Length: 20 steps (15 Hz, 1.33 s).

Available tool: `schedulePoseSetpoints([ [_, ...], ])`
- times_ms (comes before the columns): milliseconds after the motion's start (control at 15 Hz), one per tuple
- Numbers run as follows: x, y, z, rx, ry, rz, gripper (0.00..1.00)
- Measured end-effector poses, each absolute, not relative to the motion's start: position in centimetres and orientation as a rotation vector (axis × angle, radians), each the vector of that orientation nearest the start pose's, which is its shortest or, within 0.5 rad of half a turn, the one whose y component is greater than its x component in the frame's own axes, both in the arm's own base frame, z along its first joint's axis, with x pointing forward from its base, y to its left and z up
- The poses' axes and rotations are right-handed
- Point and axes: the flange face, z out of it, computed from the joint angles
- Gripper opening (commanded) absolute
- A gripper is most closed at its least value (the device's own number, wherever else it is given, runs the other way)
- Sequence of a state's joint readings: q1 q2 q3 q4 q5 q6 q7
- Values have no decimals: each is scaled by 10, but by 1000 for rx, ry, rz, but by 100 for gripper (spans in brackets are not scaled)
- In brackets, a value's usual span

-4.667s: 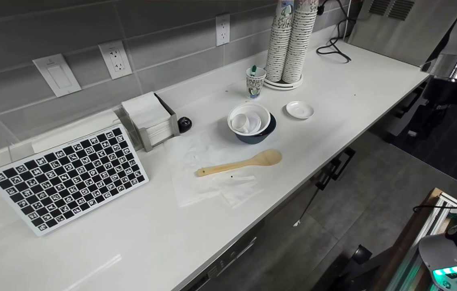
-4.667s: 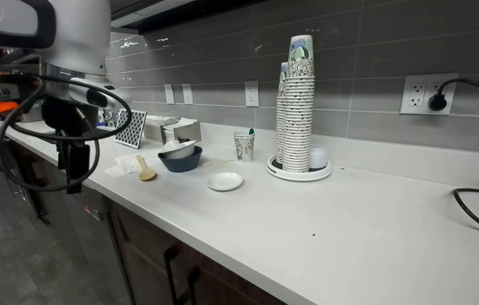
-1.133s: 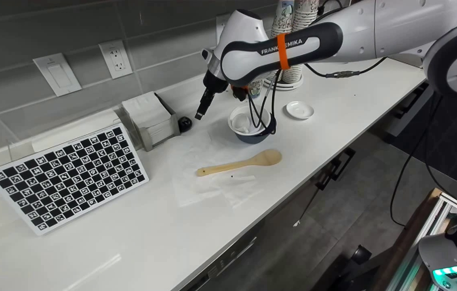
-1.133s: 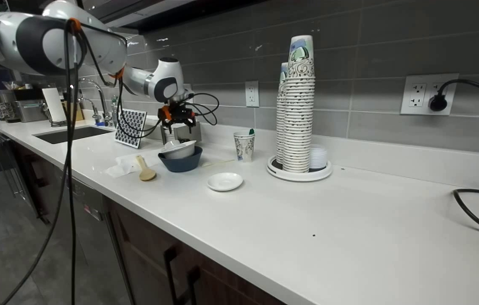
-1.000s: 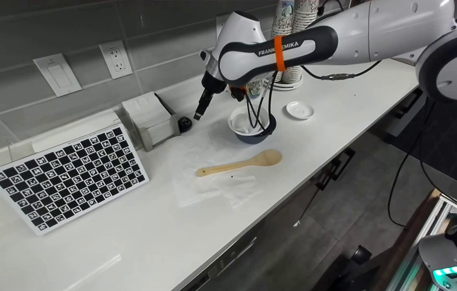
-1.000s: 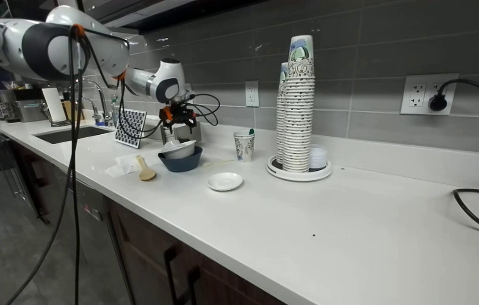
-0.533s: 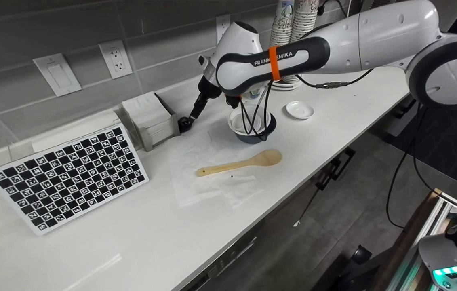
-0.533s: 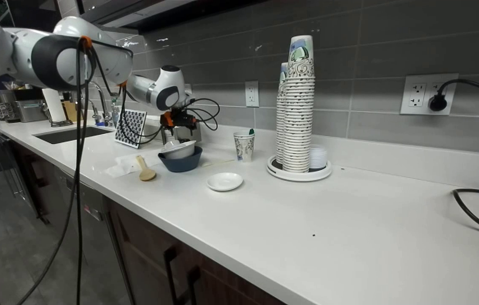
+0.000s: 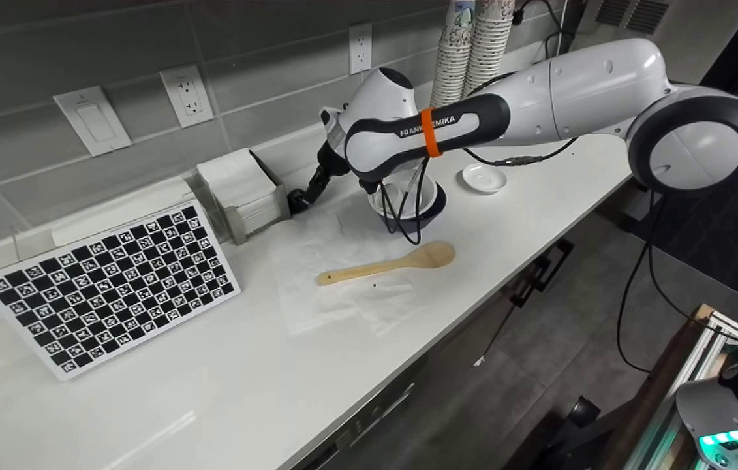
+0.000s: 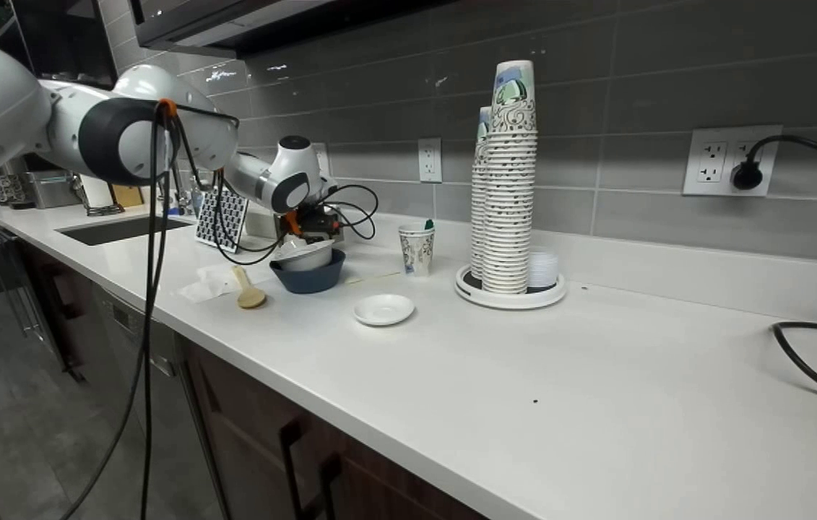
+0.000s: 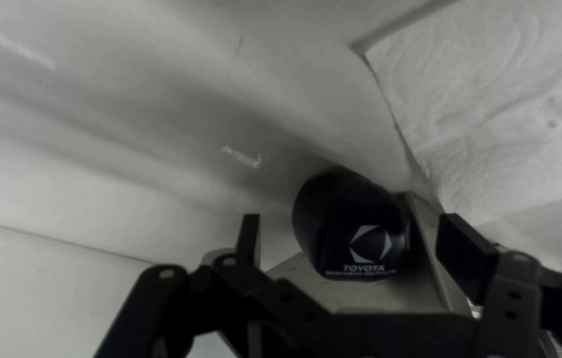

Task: Put the black circular object on the small white plate on the right

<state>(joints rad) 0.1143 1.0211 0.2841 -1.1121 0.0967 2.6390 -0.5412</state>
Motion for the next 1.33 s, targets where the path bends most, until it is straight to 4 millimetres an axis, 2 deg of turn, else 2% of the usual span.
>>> schedulePoseSetpoints([
  [333, 784, 234, 246, -2611, -923, -810, 23],
  [533, 786, 234, 247, -2607, -917, -822, 5],
  [733, 788, 232, 254, -2607, -908, -837, 4],
  [933, 785, 228, 280, -2583, -886, -831, 6],
  [1133, 771, 217, 313, -2578, -852, -774, 6],
  [1333, 754, 206, 328, -2624, -701, -725, 6],
])
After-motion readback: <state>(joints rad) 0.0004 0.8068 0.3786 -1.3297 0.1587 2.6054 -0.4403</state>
